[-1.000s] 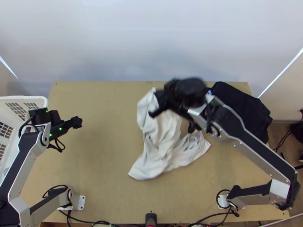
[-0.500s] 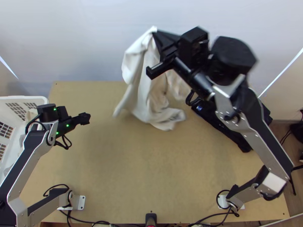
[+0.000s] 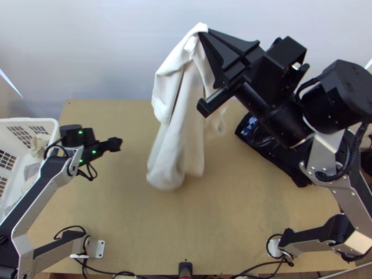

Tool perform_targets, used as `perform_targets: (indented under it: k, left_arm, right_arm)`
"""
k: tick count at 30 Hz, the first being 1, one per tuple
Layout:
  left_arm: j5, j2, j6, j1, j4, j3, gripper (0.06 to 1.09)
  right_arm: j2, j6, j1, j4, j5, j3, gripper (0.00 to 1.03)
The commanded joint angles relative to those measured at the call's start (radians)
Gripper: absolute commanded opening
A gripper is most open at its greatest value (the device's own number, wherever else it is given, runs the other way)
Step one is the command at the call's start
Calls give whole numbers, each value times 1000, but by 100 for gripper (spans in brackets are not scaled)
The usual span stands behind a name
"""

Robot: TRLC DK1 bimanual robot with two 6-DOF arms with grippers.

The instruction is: Fold the t-shirt

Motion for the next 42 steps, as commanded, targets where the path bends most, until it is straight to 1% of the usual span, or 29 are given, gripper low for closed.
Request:
perform_targets:
  k: [1,3,9,11,15,17,19,22,25,33,36,38,42]
  left_arm:
    - [114,-16,12,-127,-17,36,104]
    - [144,-31,12,-139,-17,46,105]
    - [154,-20,12,-142,-15,61,104]
    - [177,-29,9,-148,-17,62,104]
    - [183,-51,8,-187,-26,58,104]
    - [186,-51,34,-216,-69,56,104]
    - [194,-51,90,-254,-135,56,104]
    - [194,-49,156,-303,-191,49,104]
    - [194,-36,222,-322,-182,24,104]
    - [192,40,341,-343,-90,-45,104]
    - [164,86,393,-363,-73,-73,105]
    - [146,115,393,-372,-55,-77,104]
    - [147,178,385,-374,-53,-65,104]
  right_arm:
    - [-28,-6,-1,-8,-1,-54,3]
    - [-30,-4,-7,-8,-1,-82,3]
    - [-30,1,-45,20,-3,-201,3]
    - [-35,1,-58,29,-3,-260,3]
    - [-79,7,-73,109,-11,-424,3]
    - [-90,8,-79,141,-15,-473,3]
    - [-90,24,-85,144,-18,-487,3]
    - [-87,36,-100,149,-27,-502,3]
    - [-87,48,-107,152,-34,-514,3]
    - [-88,60,-116,152,-35,-520,3]
    - [-88,63,-123,152,-35,-522,3]
    - [-90,68,-128,152,-35,-519,3]
    - [-91,74,-137,152,-35,-519,3]
